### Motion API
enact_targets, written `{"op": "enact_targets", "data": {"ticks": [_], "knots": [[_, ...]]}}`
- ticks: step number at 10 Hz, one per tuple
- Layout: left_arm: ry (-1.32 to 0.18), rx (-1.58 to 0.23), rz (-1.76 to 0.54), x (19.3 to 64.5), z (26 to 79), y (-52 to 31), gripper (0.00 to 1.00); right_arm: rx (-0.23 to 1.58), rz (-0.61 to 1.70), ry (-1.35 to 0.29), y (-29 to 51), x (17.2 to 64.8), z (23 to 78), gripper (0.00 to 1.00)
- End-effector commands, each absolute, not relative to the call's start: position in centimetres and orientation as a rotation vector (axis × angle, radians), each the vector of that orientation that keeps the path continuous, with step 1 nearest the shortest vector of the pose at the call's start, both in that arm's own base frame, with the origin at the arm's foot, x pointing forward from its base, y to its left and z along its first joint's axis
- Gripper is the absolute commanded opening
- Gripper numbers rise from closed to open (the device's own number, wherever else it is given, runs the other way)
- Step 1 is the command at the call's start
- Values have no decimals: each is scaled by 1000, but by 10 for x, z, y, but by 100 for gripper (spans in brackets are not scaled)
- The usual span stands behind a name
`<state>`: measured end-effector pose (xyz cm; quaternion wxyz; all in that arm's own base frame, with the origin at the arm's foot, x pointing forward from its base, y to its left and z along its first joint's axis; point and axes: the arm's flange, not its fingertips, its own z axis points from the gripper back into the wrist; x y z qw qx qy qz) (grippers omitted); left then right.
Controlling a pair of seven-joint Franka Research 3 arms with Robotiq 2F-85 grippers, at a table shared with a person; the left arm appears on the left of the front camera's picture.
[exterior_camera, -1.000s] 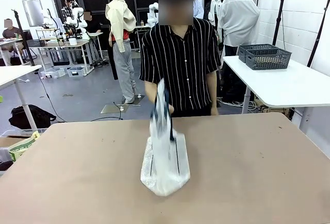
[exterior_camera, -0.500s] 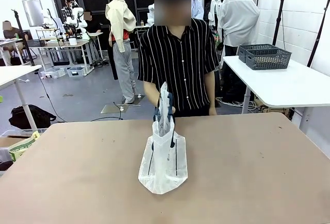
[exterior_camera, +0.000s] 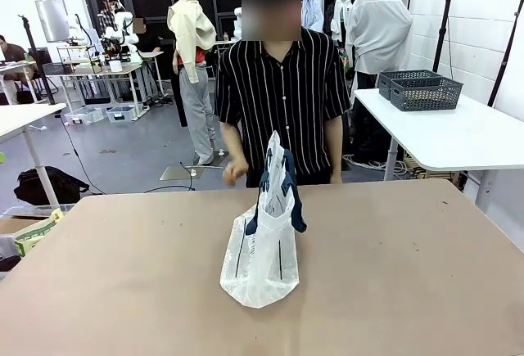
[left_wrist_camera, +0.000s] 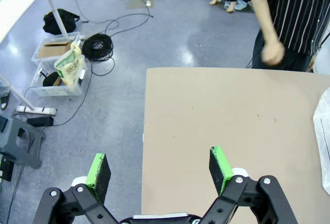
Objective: Transfer purchased items from the store into the shopping bag.
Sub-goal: Open the Reusable shopping bag in the center of the table.
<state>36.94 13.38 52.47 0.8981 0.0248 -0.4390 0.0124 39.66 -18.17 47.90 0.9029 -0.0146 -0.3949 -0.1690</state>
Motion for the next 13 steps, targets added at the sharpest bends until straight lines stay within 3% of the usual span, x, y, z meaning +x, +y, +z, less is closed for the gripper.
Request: {"op": "enact_targets", "data": {"ticks": [1,5,8,9,13], "knots": [[-907,51,39,369,524,136,100,-31,-355,-824,-182,396,480,100],[-988,3,-118,409,561,60,100,16,-90,-836,-98,406,523,100],[-994,-82,-286,450,586,-38,100,206,148,-854,-14,404,568,100],[-928,-58,-319,461,586,-71,100,227,243,-851,15,400,574,100],[-917,-190,-456,469,576,-140,100,212,458,-798,87,396,556,100]]}}
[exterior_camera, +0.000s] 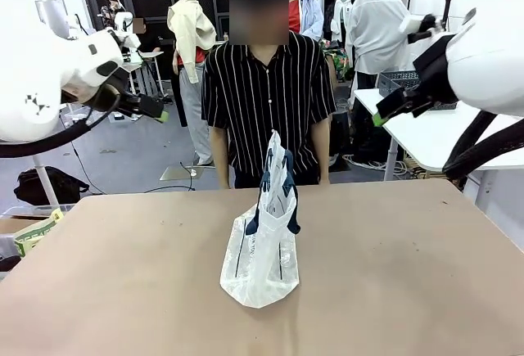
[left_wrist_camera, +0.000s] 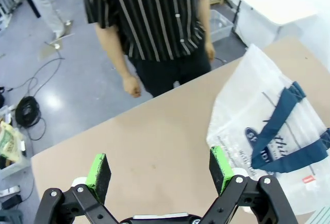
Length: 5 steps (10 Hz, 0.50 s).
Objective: Transfer purchased items from the store into the shopping bag.
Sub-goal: Open the Reusable shopping bag in the center of the table.
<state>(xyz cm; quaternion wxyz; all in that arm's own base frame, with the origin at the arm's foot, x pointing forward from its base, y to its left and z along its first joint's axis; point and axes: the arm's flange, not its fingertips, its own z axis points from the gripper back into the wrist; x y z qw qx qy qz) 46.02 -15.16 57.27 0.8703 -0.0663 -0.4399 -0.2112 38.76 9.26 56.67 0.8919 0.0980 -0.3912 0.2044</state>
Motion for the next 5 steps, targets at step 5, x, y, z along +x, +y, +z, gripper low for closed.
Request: {"op": "enact_targets", "data": {"ticks": [5], "knots": [[-910,-163,-448,460,569,-160,100,193,442,-802,96,390,563,100]]}}
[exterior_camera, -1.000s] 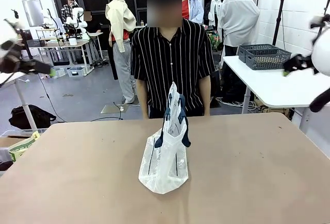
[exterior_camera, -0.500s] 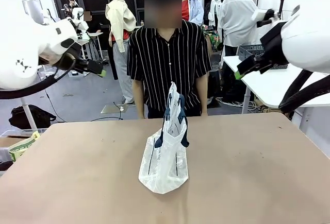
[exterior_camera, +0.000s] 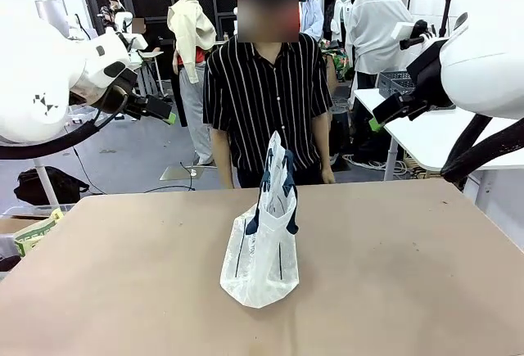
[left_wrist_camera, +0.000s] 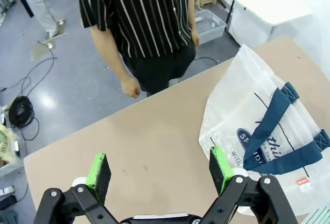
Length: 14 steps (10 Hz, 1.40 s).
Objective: Transfer purchased items from the store into the shopping bag.
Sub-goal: Open the Reusable shopping bag in the center of the table.
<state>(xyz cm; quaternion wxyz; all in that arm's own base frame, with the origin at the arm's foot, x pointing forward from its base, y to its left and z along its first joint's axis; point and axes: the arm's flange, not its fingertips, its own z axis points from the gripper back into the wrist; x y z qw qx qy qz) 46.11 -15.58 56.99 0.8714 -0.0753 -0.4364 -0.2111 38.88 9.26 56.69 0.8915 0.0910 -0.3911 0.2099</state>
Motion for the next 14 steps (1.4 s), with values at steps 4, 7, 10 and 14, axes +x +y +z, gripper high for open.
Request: {"op": "enact_targets", "data": {"ticks": [4,7,10,14], "knots": [[-889,-256,-607,504,579,-241,100,186,567,-645,165,402,563,100],[-739,-286,-710,537,563,-297,100,200,693,-594,218,399,565,100],[-650,-302,-760,538,547,-327,100,186,744,-546,236,393,557,100],[-568,-344,-806,533,527,-348,100,198,788,-483,262,400,541,100]]}}
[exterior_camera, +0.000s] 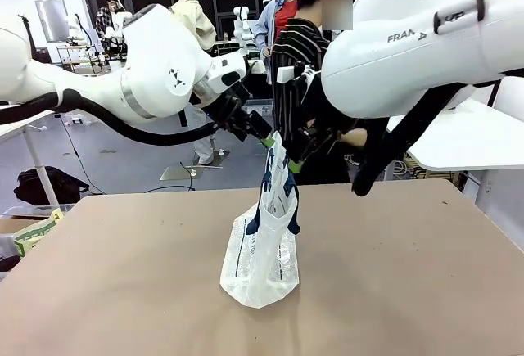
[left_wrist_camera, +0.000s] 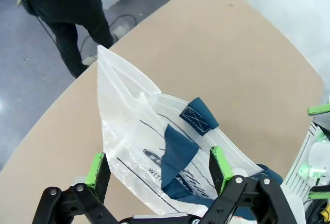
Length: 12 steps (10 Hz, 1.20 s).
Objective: Transfer purchased items from the store into the shopping bag.
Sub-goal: Open the Reusable shopping bag in the center of the table.
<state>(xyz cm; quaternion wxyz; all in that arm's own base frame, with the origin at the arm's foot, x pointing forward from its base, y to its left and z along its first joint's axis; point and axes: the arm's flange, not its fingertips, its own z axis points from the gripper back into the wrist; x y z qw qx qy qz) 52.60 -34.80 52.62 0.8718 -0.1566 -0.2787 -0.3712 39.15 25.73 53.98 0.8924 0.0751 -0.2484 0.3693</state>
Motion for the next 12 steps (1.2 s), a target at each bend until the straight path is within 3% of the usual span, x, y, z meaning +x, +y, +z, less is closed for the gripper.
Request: {"op": "enact_targets", "data": {"ticks": [1,6,12], "knots": [[-553,-345,-795,533,523,-352,100,205,790,-465,266,404,537,100],[-458,-318,-785,533,505,-364,100,220,810,-417,278,406,524,100],[-457,-324,-765,540,500,-364,100,216,823,-346,294,417,504,100]]}}
